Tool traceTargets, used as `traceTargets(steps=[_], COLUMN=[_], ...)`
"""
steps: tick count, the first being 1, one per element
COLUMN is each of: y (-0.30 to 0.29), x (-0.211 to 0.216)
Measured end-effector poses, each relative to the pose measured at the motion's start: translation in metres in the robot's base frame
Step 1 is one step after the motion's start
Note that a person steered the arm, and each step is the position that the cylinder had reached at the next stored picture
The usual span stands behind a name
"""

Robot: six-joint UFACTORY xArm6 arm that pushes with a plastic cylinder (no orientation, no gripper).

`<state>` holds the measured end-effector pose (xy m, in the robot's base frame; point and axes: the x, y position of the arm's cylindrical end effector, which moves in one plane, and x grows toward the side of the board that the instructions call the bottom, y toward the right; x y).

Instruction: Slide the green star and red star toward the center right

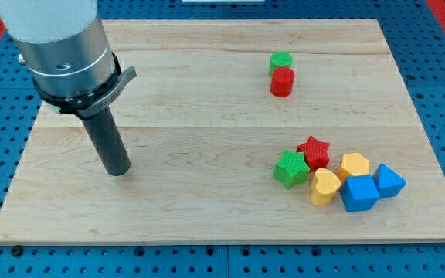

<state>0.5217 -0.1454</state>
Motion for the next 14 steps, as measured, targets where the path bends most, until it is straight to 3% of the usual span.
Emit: traceTargets(steps=[5,7,9,14], y=[0.011,0.052,0.138,0.211], x=[0.034,0.047,0.058,0.044])
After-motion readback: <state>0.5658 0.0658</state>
